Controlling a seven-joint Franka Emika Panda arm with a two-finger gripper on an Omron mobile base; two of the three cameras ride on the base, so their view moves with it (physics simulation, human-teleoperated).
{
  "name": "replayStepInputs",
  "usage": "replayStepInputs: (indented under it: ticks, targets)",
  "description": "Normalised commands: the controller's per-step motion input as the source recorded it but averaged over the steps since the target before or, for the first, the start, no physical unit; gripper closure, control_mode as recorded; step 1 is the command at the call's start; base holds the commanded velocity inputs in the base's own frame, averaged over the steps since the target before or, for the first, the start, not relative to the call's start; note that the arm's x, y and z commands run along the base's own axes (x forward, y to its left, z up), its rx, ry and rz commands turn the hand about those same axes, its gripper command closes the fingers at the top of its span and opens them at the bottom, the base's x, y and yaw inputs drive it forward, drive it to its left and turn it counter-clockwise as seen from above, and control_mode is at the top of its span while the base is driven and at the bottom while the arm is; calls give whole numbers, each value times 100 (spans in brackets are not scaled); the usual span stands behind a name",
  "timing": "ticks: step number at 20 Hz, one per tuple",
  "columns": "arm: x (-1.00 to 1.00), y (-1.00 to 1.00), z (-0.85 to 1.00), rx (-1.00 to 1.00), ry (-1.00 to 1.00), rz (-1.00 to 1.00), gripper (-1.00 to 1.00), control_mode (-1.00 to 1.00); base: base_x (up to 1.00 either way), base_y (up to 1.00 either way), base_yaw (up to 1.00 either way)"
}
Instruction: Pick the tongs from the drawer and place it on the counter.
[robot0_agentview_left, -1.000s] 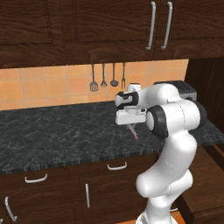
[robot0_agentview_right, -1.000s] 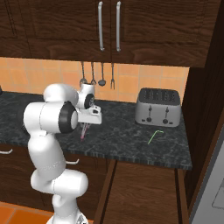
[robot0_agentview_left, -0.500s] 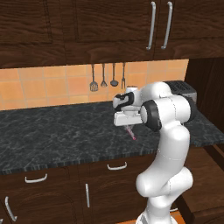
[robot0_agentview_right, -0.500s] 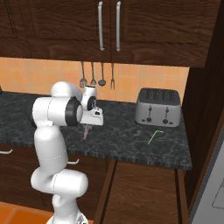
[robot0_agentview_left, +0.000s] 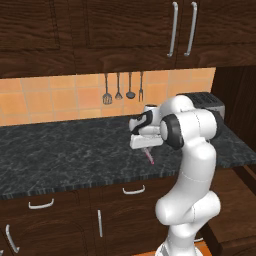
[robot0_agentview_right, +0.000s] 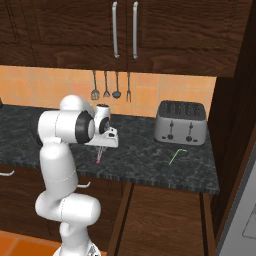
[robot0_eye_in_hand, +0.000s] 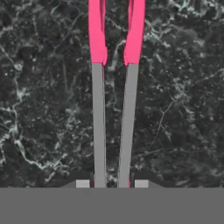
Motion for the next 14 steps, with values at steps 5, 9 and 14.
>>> replayStepInputs:
  ticks: [5,9,14]
  targets:
    - [0,0,0,0,0,0,-100,-100,0,0,0]
    - [-11,-5,21,0,-3,0,-100,-100,0,0,0]
    - [-91,-20,40,0,-21,0,-100,-100,0,0,0]
